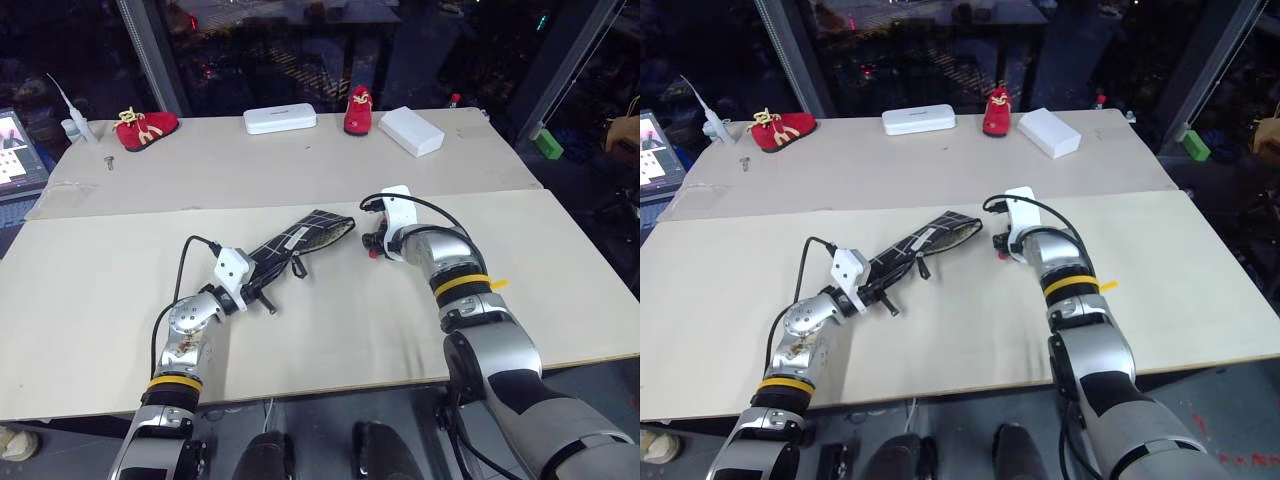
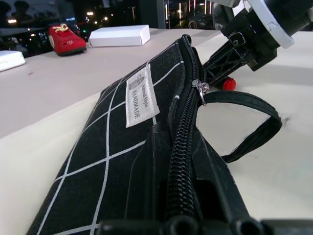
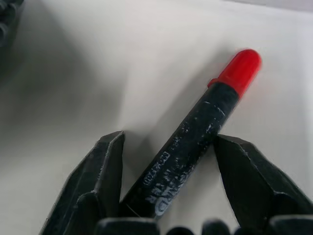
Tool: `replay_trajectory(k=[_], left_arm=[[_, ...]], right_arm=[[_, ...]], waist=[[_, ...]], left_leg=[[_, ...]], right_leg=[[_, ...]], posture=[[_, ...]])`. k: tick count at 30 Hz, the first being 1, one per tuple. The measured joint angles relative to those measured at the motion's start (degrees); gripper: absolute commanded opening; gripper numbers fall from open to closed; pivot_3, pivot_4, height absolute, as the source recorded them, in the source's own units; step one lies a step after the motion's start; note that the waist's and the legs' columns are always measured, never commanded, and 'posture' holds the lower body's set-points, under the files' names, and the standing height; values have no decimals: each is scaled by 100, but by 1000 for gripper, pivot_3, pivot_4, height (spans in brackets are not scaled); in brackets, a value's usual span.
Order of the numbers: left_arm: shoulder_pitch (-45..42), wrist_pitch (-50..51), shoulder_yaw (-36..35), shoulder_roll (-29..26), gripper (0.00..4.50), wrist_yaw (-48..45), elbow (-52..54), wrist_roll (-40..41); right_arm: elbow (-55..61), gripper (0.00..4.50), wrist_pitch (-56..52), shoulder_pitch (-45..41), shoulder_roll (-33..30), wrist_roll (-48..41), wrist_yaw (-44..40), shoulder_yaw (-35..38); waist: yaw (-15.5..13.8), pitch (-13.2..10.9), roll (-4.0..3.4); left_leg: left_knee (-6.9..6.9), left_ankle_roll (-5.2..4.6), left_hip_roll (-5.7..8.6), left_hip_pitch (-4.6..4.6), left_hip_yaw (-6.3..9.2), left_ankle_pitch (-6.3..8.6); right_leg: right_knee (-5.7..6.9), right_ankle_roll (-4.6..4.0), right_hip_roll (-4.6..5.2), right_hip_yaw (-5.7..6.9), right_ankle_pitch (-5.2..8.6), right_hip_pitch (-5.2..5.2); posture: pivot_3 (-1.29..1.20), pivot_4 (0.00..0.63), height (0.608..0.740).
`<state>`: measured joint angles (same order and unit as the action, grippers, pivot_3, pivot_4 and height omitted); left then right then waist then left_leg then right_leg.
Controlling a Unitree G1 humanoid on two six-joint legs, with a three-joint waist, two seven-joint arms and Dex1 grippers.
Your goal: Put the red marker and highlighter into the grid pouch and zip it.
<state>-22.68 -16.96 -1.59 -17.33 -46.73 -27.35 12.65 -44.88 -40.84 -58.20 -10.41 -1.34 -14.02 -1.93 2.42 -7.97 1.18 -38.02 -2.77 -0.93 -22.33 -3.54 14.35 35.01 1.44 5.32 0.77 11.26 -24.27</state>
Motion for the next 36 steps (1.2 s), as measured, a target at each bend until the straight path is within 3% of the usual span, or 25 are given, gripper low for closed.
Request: replay_trajectory(k=[4, 5, 9, 15, 20, 24, 30, 36], left_arm=[[-27, -72, -10, 2, 0, 0, -51, 25], [-27, -80, -10, 2, 0, 0, -55, 28], [-30, -85, -12, 2, 0, 7, -52, 51], [-9, -6, -5, -2, 0, 54, 160, 72], [103, 119, 23, -26, 0, 79, 413, 76], [117, 255, 51, -23, 0, 96, 553, 82], [128, 354, 63, -23, 0, 65, 640, 91], [120, 345, 65, -18, 0, -32, 604, 91]], right_arm=[[218, 674, 68, 179, -74, 4, -128, -39], [282, 537, 67, 229, -114, -4, -168, -25], [457, 532, -5, 334, -332, -57, -302, 61], [1556, 532, 4, 629, -1189, -162, -808, 188], [3686, 532, 1709, 1426, -2318, 25, -1866, -111], [4459, 532, 2901, 2221, -2819, 294, -2562, -694], [4301, 532, 4659, 2511, -3303, 1514, -2677, -1443], [3699, 532, 5254, 2140, -3127, 2138, -2491, -1597]], waist=[[-27, 0, 0], [-41, 0, 0], [-88, 0, 0], [-143, -4, -7], [-152, -3, -7], [-159, -4, -5], [-149, -5, -4], [-164, -5, -4]], left_leg=[[0, 1, 0, 1, 3, -1], [0, 1, 1, 1, 3, -1], [0, 1, 4, -7, 2, -1], [0, 0, 4, -53, 1, 0], [1, -1, 2, -72, 1, 1], [-2, 0, 5, -54, -4, 0], [-27, 1, 8, -40, -14, -1], [-24, 1, 6, -34, -13, -1]], right_leg=[[1, 0, 2, 2, 0, 1], [1, 0, 4, 3, 0, 2], [-2, 1, 7, 3, 0, -2], [-4, 2, 4, 2, -1, -50], [-4, 3, -10, 4, -1, -73], [-13, 6, -5, -3, 1, -62], [-10, 6, -5, -15, 1, -50], [-11, 3, -9, -10, 3, -44]], posture=[[0, 150, 740], [0, 150, 740], [0, 150, 740], [0, 150, 740], [0, 150, 740], [0, 150, 740], [0, 150, 740], [0, 150, 740]])
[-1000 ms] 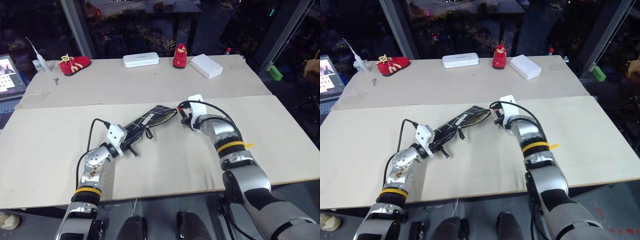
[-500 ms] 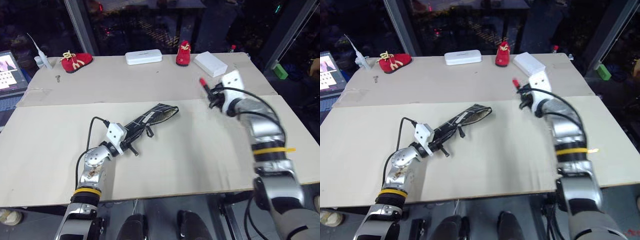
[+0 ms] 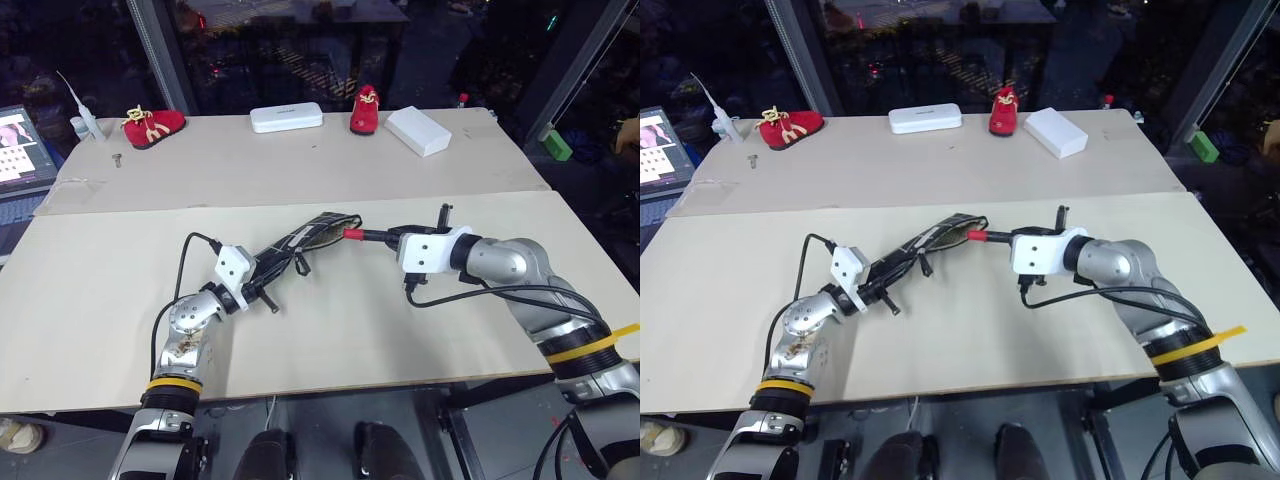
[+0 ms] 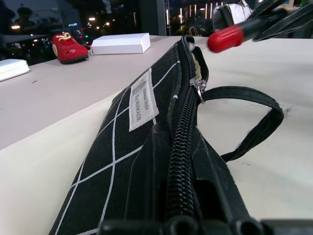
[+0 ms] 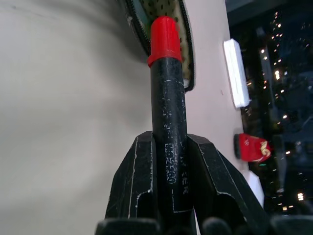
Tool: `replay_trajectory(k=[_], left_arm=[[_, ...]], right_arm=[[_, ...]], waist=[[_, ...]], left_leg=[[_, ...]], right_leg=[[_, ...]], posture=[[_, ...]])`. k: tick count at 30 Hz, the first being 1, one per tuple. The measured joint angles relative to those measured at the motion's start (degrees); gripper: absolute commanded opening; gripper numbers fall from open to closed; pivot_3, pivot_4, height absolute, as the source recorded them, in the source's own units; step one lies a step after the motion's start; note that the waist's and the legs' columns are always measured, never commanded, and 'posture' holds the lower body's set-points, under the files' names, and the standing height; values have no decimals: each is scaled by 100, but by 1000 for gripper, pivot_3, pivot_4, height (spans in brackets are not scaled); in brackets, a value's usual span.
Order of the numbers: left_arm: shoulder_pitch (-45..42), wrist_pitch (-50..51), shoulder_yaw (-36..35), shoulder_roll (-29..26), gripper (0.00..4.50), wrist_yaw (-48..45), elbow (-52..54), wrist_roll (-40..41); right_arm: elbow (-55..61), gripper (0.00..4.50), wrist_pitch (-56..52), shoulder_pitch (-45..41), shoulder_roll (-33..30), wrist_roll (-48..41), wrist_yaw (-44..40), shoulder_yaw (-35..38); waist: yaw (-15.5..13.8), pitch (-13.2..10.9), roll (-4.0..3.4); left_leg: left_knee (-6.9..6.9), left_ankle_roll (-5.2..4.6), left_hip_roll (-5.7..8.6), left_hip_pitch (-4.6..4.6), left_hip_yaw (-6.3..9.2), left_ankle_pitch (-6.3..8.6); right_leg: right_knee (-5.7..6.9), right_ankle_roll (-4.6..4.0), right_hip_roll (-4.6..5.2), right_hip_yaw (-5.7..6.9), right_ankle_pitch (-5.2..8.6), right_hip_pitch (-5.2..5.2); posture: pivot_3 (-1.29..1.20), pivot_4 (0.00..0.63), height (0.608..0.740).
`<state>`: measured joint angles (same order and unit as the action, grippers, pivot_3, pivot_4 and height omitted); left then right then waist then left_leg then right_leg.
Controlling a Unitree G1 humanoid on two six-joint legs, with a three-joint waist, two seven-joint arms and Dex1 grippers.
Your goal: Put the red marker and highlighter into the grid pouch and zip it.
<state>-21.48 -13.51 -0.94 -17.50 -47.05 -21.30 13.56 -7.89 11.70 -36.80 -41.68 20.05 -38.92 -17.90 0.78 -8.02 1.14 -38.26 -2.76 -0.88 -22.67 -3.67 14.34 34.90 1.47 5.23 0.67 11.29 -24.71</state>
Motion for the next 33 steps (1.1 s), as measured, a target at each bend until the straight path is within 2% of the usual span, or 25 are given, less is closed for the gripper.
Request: replay_trajectory(k=[11, 17, 24, 26, 27, 31, 33], left_arm=[[-75, -31, 48, 59, 0, -121, -194, -5], [-103, -58, 89, 77, 0, -148, -215, -5], [-107, -94, 77, 42, 0, -241, -218, -7], [-106, -92, 81, 38, 0, -259, -225, -11], [-107, -91, 82, 32, 0, -259, -227, -12], [-121, -91, 89, 40, 0, -258, -227, -11], [-125, -91, 93, 49, 0, -249, -226, -11]], right_arm=[[-701, 532, 692, -565, 411, 698, 71, -448], [-1500, 532, 1051, -1264, 1188, 1166, 233, -915], [-2064, 532, 1563, -1492, 1585, 1398, 411, -1183], [-2169, 1523, 1660, -1492, 1643, 1431, 440, -1206], [-2197, 1712, 1728, -1493, 1651, 1434, 464, -1211], [-2321, 3135, 1955, -1515, 1746, 1478, 713, -1219], [-2427, 3135, 2042, -1580, 1663, 1489, 918, -1210]], waist=[[-4, 0, 0], [35, 0, 0], [-2, 0, -1], [-4, 0, -1], [-4, 0, -1], [6, 0, -1], [8, 0, -2]], left_leg=[[-1, 0, 0, 6, 2, 0], [0, 0, -1, 19, 1, 0], [0, -2, 1, 18, 4, 1], [0, -2, 1, 18, 4, 1], [1, -2, 0, 18, 5, 1], [2, -1, -2, 25, 6, 1], [2, 0, -1, 26, 5, 0]], right_leg=[[0, 0, 2, 2, 0, 9], [7, -1, -2, 1, 0, 15], [8, 0, 10, 7, -2, 34], [8, 0, 9, 8, -2, 33], [8, 0, 8, 10, -1, 33], [10, 0, 4, 9, -1, 33], [9, 0, 6, 7, -1, 33]], posture=[[0, 150, 740], [0, 150, 740], [0, 150, 740], [0, 150, 740], [0, 150, 740], [0, 150, 740], [0, 150, 740]])
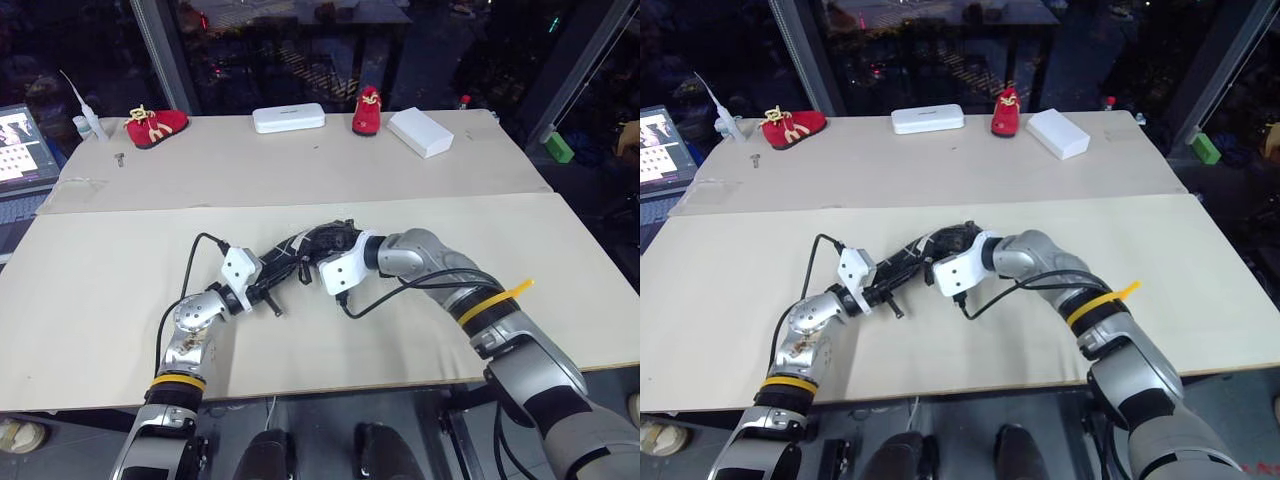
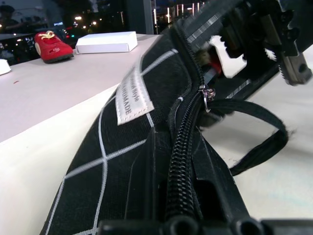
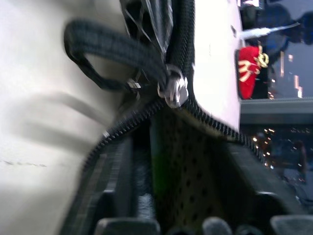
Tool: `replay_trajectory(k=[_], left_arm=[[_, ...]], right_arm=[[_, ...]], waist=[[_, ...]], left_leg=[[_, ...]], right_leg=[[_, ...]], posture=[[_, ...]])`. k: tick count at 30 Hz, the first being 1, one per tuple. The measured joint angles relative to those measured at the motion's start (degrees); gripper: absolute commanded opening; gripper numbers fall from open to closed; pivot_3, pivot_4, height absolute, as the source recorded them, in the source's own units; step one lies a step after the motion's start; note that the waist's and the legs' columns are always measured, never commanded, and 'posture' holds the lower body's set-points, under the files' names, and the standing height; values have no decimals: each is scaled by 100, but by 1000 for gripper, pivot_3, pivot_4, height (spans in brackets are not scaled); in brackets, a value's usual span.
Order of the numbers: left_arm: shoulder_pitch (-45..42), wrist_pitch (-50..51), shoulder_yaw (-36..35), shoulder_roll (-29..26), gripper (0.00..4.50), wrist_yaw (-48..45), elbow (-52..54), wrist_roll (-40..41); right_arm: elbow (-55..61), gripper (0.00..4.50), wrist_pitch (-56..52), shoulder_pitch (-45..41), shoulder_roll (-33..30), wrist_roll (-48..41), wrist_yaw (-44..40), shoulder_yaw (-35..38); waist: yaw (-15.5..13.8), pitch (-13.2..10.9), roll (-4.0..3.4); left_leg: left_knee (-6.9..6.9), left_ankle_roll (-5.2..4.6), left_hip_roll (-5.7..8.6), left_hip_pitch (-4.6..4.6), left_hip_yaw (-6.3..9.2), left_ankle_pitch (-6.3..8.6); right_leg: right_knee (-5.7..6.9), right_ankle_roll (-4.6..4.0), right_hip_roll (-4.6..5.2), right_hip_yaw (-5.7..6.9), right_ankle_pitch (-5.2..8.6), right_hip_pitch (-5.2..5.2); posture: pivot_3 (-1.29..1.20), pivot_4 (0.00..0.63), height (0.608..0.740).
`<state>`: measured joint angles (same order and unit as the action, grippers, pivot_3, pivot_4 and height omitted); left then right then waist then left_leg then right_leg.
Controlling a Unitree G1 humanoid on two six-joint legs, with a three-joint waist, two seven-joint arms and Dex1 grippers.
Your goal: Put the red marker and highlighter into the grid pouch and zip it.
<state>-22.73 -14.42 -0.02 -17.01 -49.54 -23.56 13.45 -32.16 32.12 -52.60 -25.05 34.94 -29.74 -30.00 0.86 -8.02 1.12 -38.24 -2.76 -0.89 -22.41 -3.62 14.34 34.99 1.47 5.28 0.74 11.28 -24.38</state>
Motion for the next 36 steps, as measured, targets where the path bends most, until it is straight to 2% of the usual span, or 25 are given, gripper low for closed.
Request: replay_trajectory(k=[4, 6, 9, 12, 15, 17, 20, 22, 24, 30, 36], left_arm=[[-7, 2, 2, 12, 0, 19, 9, 2], [-11, 7, 22, 38, 0, 27, 41, 4], [54, 35, 11, 11, 0, 25, 64, 7], [95, 64, 9, 5, 0, 39, 79, 7], [92, 69, 13, 14, 0, 53, 93, 7], [92, 70, 12, 17, 0, 53, 109, 7], [89, 79, 11, 18, 0, 55, 110, 8], [59, 82, 18, 40, 0, 55, 110, 9], [36, 83, 22, 66, 0, 56, 111, 9], [20, 85, 26, 100, 0, 59, 110, 8], [-38, 85, 34, 129, 0, 57, 46, 8]], right_arm=[[-44, 3135, 46, -56, -324, -225, 55, 273], [340, 3135, -252, 273, -598, -1201, -526, 792], [1501, 3135, -1830, 1025, -1119, -3099, -1790, 1686], [2992, 3135, -4314, 1788, -1744, -5048, -2814, 2289], [3790, 3135, -5853, 2032, -1897, -6037, -2974, 2561], [4178, 3135, -6705, 2087, -1768, -6536, -2731, 2750], [4586, 3135, -7562, 2184, -1216, -6802, -2088, 2732], [4748, 3135, -8172, 2332, -610, -6778, -1495, 2203], [4747, 3135, -8563, 2376, -281, -6767, -1164, 1895], [4150, 3135, -8933, 1762, 435, -6615, -609, 1750], [3732, 3135, -9044, 1431, 675, -6547, -499, 1745]], waist=[[-9, 0, 0], [-37, 0, 0], [-84, 0, 0], [-71, 0, 0], [-16, 0, 1], [-14, -1, 1], [-12, 2, 2], [-11, 2, 3], [-27, 2, 2], [-42, 2, 2], [-64, 2, 2]], left_leg=[[0, 0, 0, 1, 0, 0], [2, -1, 0, -4, 9, 1], [2, -13, -4, -7, 14, 8], [2, -19, -9, -3, 11, 13], [2, -18, -9, 18, 6, 14], [2, -17, -11, 28, 8, 14], [1, -16, -16, 35, 8, 13], [1, -14, -14, 20, 8, 12], [0, -12, -8, 1, 10, 10], [-9, -13, 4, -8, 8, 11], [-7, -13, -1, -10, 14, 11]], right_leg=[[-1, 0, 1, 0, 0, 2], [-3, 0, 1, 7, 0, 9], [-10, 2, 7, 7, 0, 15], [-10, 1, 12, 5, 0, 13], [-15, -8, 19, 0, 5, 15], [-6, -16, 14, 1, 8, 17], [1, -21, 3, -2, 10, 20], [6, -21, 1, -3, 10, 4], [3, -19, 4, -1, 9, -6], [-7, 4, 13, 1, -5, 8], [-3, 4, 1, 11, -4, 4]], posture=[[0, 150, 740], [0, 150, 740], [0, 150, 740], [0, 150, 740], [0, 150, 740], [0, 150, 740], [0, 150, 740], [0, 150, 740], [0, 150, 740], [0, 150, 740], [0, 150, 740]])
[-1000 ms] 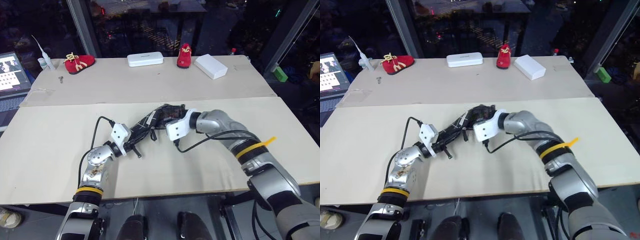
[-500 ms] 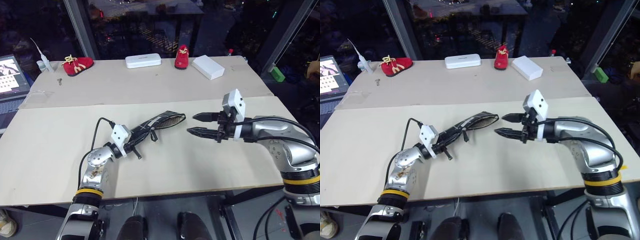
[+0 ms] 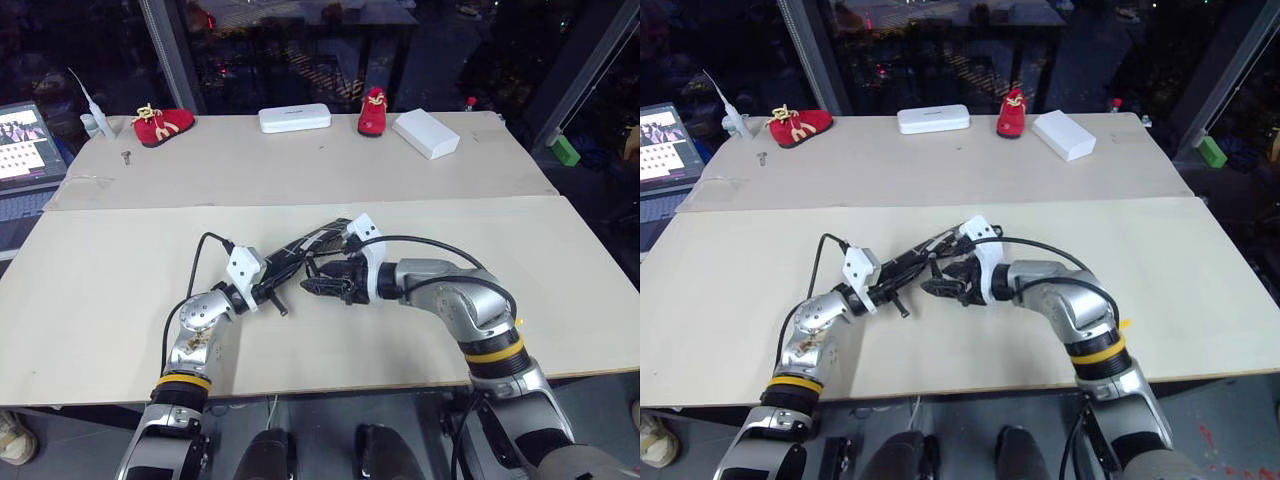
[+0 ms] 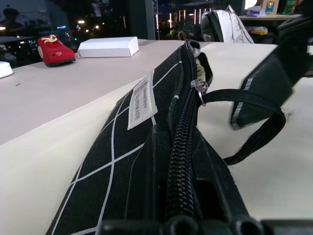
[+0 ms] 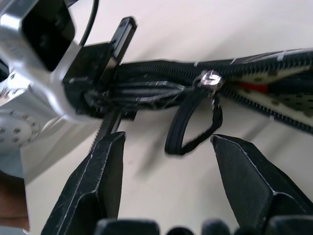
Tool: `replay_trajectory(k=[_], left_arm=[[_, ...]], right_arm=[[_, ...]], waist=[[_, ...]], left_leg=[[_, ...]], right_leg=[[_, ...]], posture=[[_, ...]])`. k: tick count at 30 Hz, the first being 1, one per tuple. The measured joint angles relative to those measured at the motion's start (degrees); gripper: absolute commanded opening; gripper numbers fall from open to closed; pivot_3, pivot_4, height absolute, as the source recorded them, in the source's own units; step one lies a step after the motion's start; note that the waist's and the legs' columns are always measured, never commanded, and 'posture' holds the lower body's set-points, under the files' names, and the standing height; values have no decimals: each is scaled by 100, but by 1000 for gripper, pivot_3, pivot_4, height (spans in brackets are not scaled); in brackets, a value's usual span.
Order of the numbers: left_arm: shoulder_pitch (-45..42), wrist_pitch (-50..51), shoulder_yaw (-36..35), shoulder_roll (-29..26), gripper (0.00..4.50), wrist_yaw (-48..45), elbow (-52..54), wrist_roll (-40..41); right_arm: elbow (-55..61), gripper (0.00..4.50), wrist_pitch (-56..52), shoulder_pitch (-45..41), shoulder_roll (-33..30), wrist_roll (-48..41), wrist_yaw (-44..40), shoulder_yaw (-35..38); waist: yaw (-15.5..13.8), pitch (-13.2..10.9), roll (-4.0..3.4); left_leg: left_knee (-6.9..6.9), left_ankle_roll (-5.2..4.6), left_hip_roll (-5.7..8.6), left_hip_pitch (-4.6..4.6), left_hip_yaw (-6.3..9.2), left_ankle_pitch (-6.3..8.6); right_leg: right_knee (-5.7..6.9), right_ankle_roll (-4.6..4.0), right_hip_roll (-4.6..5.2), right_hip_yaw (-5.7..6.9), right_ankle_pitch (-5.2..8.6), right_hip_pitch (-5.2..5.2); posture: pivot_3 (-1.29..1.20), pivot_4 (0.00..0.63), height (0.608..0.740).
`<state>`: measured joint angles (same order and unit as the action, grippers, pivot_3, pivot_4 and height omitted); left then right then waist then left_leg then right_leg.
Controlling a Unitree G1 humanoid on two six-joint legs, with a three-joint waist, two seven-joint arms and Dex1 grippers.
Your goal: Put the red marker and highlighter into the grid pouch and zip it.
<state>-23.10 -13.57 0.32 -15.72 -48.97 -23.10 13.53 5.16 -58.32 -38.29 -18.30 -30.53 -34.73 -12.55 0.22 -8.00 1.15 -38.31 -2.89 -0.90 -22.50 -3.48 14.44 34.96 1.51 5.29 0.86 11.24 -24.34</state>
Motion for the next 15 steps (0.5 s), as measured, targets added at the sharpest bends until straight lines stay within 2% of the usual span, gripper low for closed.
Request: replay_trajectory(k=[2, 3, 5, 9, 10, 11, 15], left_arm=[[-7, 0, -1, 3, 0, 2, -22, 0], [-8, -1, -2, 8, 0, 3, -24, 0], [-28, -2, 4, 40, 0, 5, -27, -1], [-28, -2, 2, 40, 0, 11, -27, -1], [-28, -2, 2, 40, 0, 13, -27, -1], [-28, -2, 2, 40, 0, 17, -27, -1], [-27, -2, 2, 40, 0, 37, -24, -1]], right_arm=[[-111, 3135, -56, -85, 109, 4, 14, 12], [-165, 2630, -57, -119, 169, 23, 53, 12], [-307, 2180, -51, -154, 233, 121, 116, 4], [-477, 757, -46, -154, 221, 272, 134, 6], [-505, 546, -46, -154, 210, 311, 152, 7], [-520, 70, -44, -154, 199, 346, 158, 9], [-526, 24, -44, -154, 92, 427, 136, 100]], waist=[[10, 0, 0], [17, 0, 0], [40, 0, 0], [47, 0, 0], [47, 0, 0], [47, 0, 0], [47, 0, 0]], left_leg=[[0, 0, -1, 0, 0, 0], [0, 0, -1, 0, 0, 0], [0, 0, 0, 1, 0, 0], [0, 0, 0, 1, -1, 0], [0, 0, 0, 1, -1, 0], [0, 0, 0, 1, -1, 0], [0, 0, 0, 1, -1, 0]], right_leg=[[0, 0, -2, 0, 0, -1], [1, 0, -1, -1, 0, -1], [1, 0, 0, -2, 0, 0], [1, 0, 0, -2, 0, 0], [2, 0, 0, -2, 0, 0], [1, 0, 0, -2, 0, 0], [0, 0, 0, -3, 0, 0]], posture=[[0, 150, 740], [0, 150, 740], [0, 150, 740], [0, 150, 740], [0, 150, 740], [0, 150, 740], [0, 150, 740]])
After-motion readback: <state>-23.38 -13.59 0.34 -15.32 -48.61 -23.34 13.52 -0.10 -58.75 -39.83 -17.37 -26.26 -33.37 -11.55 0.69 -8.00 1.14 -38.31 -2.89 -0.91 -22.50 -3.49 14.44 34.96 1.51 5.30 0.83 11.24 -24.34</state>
